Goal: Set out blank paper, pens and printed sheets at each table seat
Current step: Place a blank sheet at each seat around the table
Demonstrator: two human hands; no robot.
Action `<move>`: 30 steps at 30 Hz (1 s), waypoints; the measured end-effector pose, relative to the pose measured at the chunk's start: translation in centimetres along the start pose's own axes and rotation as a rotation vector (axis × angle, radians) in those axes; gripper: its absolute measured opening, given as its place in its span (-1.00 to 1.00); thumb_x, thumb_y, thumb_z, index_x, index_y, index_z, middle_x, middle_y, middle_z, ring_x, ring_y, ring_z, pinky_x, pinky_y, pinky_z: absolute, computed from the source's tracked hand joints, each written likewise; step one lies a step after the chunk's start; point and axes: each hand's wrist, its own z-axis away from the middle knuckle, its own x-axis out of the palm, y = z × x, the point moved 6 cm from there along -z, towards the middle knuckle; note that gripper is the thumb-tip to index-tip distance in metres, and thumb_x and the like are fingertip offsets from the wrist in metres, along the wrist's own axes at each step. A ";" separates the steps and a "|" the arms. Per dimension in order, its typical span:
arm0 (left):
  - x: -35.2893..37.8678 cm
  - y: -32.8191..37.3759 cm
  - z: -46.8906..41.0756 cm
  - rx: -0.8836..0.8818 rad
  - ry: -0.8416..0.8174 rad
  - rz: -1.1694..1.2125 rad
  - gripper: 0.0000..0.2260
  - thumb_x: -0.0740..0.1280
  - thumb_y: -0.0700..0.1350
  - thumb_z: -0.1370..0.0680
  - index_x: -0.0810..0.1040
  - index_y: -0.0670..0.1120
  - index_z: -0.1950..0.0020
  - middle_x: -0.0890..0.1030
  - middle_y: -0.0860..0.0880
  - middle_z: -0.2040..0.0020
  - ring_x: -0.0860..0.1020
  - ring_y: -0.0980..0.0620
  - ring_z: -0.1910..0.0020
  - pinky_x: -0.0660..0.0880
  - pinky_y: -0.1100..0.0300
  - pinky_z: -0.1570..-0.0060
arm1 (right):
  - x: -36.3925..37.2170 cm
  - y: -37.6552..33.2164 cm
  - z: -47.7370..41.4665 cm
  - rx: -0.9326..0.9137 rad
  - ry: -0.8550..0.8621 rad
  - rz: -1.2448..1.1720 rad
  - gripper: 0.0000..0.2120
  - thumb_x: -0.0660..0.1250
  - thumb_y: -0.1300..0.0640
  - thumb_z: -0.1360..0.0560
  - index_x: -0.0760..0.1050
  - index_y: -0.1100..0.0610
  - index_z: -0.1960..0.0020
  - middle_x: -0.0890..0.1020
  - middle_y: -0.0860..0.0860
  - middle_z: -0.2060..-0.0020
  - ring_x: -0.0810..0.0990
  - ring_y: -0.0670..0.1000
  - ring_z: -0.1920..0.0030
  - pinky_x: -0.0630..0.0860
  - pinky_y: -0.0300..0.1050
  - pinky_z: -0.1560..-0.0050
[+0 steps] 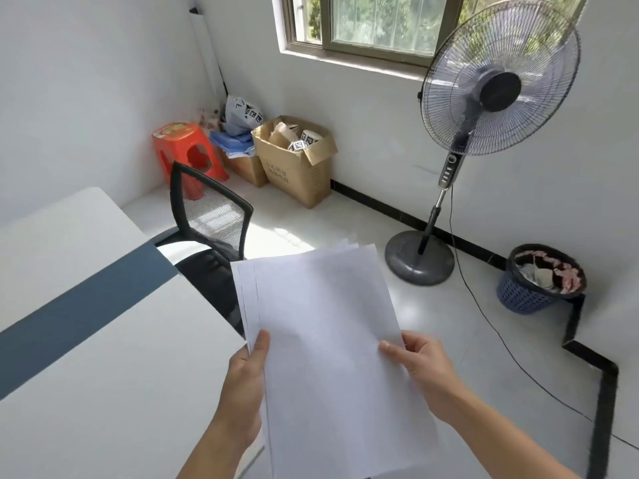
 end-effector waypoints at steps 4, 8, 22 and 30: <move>2.5 3.7 -6.0 0.030 0.058 0.043 -0.64 0.21 0.09 -0.58 0.58 -0.11 -0.22 0.68 -0.07 -0.13 0.63 -0.10 -0.13 0.48 -0.10 -0.25 | -0.9 -5.4 -7.0 -0.057 0.000 0.056 -0.86 0.37 0.28 -0.52 0.61 0.34 0.15 0.66 0.18 0.27 0.62 0.09 0.30 0.52 -0.07 0.25; 4.1 7.0 -11.0 0.047 0.132 0.043 -0.71 0.22 0.03 -0.60 0.60 -0.10 -0.15 0.70 -0.08 -0.08 0.64 -0.13 -0.11 0.48 -0.15 -0.25 | -1.3 -9.3 -13.8 -0.066 -0.005 0.062 -0.88 0.34 0.27 -0.54 0.61 0.31 0.11 0.67 0.23 0.24 0.62 0.12 0.26 0.53 0.06 0.17; 8.5 15.7 -27.8 0.214 0.469 0.106 -0.80 0.23 -0.17 -0.60 0.62 -0.07 -0.13 0.71 -0.03 -0.06 0.66 -0.01 -0.08 0.56 0.10 -0.03 | 4.4 -22.4 -38.5 0.035 -0.477 0.164 -0.88 0.40 0.23 -0.51 0.62 0.21 -0.04 0.74 0.15 0.10 0.73 0.16 0.16 0.62 -0.03 0.18; 5.4 18.6 -31.3 0.260 0.793 0.184 -0.78 0.22 -0.18 -0.61 0.60 -0.07 -0.18 0.70 0.01 -0.10 0.64 0.03 -0.12 0.52 0.06 -0.10 | 14.3 -27.7 -48.2 0.045 -0.788 0.414 -0.78 0.40 0.20 -0.30 0.66 0.16 0.06 0.73 0.17 0.10 0.71 0.19 0.14 0.64 0.06 0.13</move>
